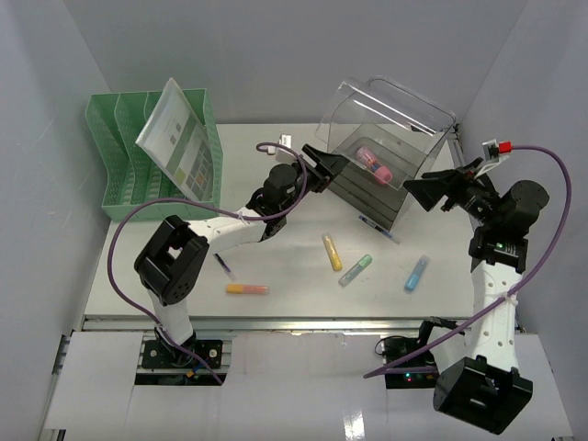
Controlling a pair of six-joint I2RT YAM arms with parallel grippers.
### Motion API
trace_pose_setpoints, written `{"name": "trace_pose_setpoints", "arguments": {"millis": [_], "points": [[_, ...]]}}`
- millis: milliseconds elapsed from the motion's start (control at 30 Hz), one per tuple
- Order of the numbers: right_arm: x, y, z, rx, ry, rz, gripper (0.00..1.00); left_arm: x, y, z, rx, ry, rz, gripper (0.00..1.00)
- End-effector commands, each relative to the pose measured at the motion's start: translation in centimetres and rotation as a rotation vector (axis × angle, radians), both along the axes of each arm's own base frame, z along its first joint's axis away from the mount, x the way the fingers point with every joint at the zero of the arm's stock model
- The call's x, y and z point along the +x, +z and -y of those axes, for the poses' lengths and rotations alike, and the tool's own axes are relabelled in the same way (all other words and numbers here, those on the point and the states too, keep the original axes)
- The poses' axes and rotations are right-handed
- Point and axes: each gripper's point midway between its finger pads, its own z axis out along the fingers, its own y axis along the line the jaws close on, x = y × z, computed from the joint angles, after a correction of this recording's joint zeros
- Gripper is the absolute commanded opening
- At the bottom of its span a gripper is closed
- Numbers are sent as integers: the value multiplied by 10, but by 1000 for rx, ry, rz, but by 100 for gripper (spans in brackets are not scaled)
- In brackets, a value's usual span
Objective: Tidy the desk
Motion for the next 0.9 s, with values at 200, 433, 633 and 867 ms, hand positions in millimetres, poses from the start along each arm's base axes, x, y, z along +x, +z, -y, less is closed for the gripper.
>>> {"name": "trace_pose_setpoints", "arguments": {"millis": [200,433,633,867], "points": [[-48,-51,0,-168,153,71,96,6,-75,-30,177,60,-281,49],[-51,-71,0,-230,187,142,95,4,-103,-11,160,-84,-266,48],[-58,-89,-1,-300,197,232,93,4,-107,22,90,-254,-171,50],[-71,-100,-2,-317,174,297,94,20,-125,33,79,-253,-160,58]]}}
